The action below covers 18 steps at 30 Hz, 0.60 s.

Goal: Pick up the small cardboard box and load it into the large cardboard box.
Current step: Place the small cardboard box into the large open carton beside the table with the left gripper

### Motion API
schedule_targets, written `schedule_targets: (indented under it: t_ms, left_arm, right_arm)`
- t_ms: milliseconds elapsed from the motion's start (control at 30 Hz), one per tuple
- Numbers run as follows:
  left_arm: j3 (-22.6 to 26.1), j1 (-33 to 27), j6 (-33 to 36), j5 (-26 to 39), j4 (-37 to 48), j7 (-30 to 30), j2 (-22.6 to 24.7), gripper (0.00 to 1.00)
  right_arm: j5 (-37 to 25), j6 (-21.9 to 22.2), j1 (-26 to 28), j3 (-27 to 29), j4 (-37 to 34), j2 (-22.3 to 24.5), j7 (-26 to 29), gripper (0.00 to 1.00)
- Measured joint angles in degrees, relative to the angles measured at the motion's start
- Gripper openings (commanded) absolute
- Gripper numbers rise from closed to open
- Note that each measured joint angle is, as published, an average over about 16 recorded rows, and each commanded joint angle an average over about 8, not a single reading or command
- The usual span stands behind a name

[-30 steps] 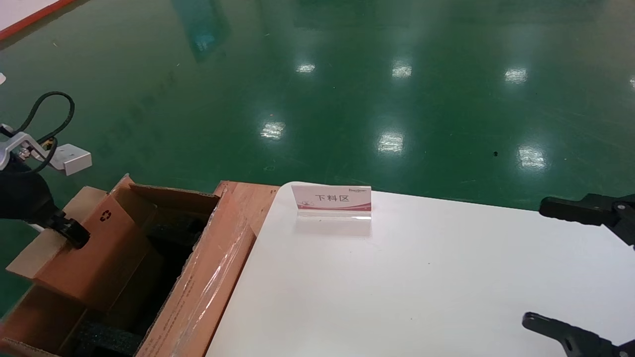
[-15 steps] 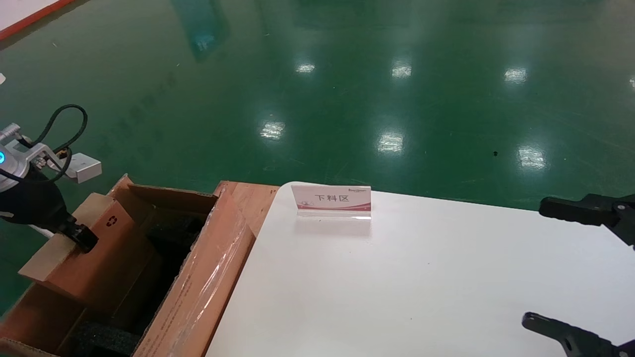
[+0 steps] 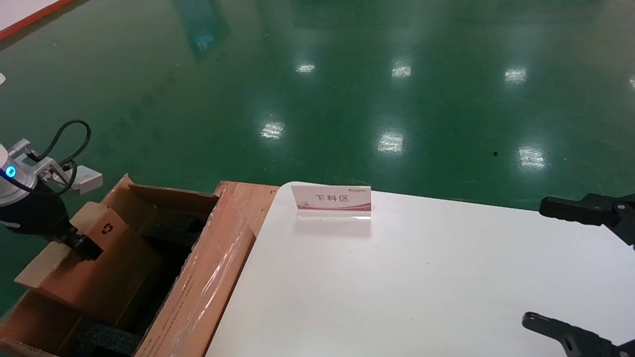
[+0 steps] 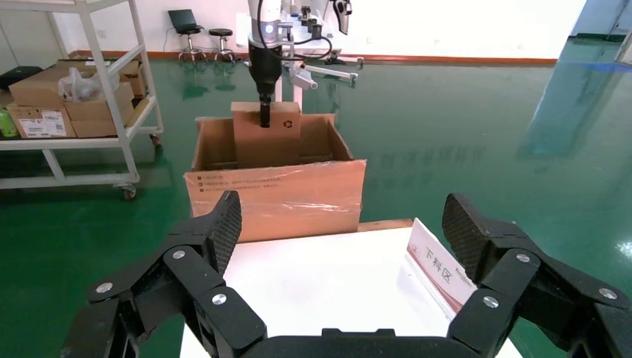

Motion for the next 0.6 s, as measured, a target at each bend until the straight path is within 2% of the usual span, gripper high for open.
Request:
schedule_targets:
  t_ms: [500, 567, 600]
  left_arm:
    - [-1.09, 6.75, 1.51, -2.28, 6.86, 2.27, 1.72, 0.00]
    - [-1.20, 7.51, 1.66, -2.49, 7.70, 2.54, 2.05, 0.13]
    - [-1.25, 7.85, 1.73, -2.57, 8.07, 2.66, 2.21, 0.25]
  right_arm:
    - [0.03, 0.02, 0.01, -0.05, 0.00, 0.02, -0.02, 1.00]
    - [0.04, 0.02, 0.01, -0.05, 0.00, 0.02, -0.03, 1.00]
    - [0.04, 0.03, 0.01, -0.05, 0.00, 0.02, -0.03, 1.00]
